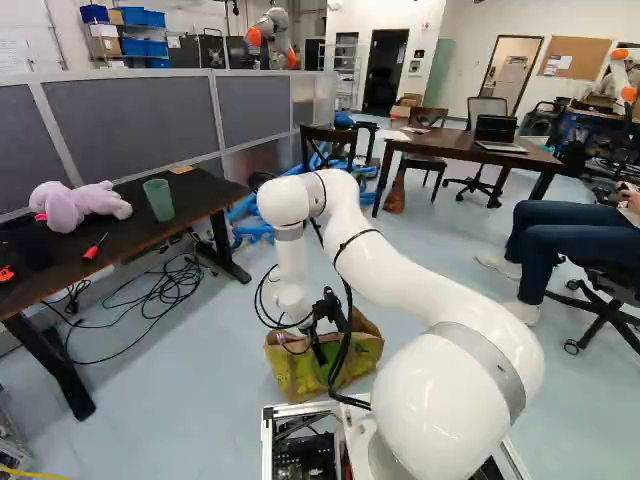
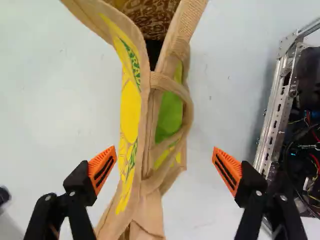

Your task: Pick up the bag on the ground and place it on the table

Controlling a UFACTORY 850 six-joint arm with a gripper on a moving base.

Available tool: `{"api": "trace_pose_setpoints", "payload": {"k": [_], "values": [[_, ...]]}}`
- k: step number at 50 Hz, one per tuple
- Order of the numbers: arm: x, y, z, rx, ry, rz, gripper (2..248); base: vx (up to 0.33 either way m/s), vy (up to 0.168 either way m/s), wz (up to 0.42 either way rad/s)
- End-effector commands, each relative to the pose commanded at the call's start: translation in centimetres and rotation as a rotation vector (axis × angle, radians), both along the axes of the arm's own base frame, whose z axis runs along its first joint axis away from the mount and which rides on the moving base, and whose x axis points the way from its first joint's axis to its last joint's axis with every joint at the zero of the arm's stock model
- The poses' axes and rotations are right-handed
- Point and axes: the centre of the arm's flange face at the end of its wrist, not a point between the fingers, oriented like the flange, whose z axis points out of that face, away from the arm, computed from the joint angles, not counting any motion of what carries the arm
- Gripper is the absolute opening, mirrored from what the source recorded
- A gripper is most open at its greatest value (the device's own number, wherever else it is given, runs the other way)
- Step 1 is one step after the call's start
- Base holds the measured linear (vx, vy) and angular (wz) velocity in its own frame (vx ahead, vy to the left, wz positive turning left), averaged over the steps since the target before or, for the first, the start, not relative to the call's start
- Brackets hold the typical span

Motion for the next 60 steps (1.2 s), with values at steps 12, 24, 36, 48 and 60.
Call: {"api": "trace_pose_setpoints", "payload": {"k": [12, 24, 36, 48, 60], "values": [[0.1, -1.9, -1.9, -0.003, 0.015, -0.042, 247, 0.0, 0.0, 0.0], [1.6, -4.0, -3.7, 0.002, 0.002, -0.099, 247, 0.0, 0.0, 0.0], [2.7, -4.4, -5.4, 0.007, -0.012, -0.116, 247, 0.0, 0.0, 0.0], [2.7, -4.5, -6.8, 0.007, -0.013, -0.117, 233, 0.0, 0.0, 0.0], [2.7, -4.5, -6.9, 0.007, -0.013, -0.117, 158, 0.0, 0.0, 0.0]]}}
